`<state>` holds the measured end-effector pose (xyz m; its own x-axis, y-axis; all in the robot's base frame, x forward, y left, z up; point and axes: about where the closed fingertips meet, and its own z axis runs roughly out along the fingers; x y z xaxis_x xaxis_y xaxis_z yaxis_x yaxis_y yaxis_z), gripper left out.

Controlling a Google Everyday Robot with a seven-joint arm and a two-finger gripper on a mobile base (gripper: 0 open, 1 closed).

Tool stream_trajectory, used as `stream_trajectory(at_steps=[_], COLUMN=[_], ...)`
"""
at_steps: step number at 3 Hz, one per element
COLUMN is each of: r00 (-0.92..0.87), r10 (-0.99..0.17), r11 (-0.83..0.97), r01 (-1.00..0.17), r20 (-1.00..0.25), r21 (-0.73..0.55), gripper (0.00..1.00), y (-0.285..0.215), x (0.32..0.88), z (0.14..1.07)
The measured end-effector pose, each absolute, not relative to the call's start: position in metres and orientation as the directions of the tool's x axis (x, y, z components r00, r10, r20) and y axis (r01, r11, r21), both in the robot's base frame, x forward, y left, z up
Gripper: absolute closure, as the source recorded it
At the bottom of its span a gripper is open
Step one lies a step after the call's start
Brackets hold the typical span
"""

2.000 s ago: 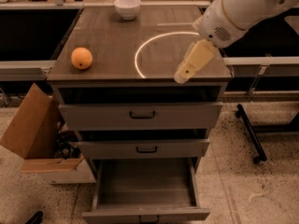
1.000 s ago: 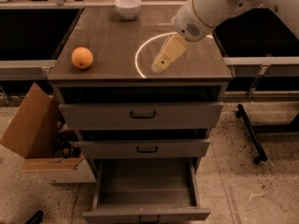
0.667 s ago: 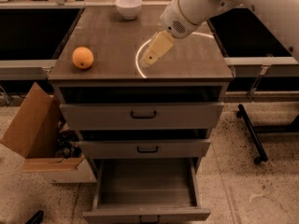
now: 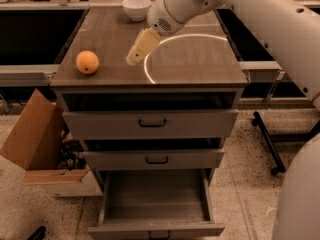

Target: Place orange into bottom drawer

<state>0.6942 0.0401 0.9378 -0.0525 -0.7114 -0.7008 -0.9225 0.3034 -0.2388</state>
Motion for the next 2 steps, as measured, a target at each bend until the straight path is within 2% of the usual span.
stream_trajectory(at_steps=[2], r00=[0.016], r10=[-0.695], r11=[0.26], r01=[-0.926], r20=[-0.719], r21=[-0.272], gripper=[0.0], y=[0.097], x=[0.723], z=[0.908])
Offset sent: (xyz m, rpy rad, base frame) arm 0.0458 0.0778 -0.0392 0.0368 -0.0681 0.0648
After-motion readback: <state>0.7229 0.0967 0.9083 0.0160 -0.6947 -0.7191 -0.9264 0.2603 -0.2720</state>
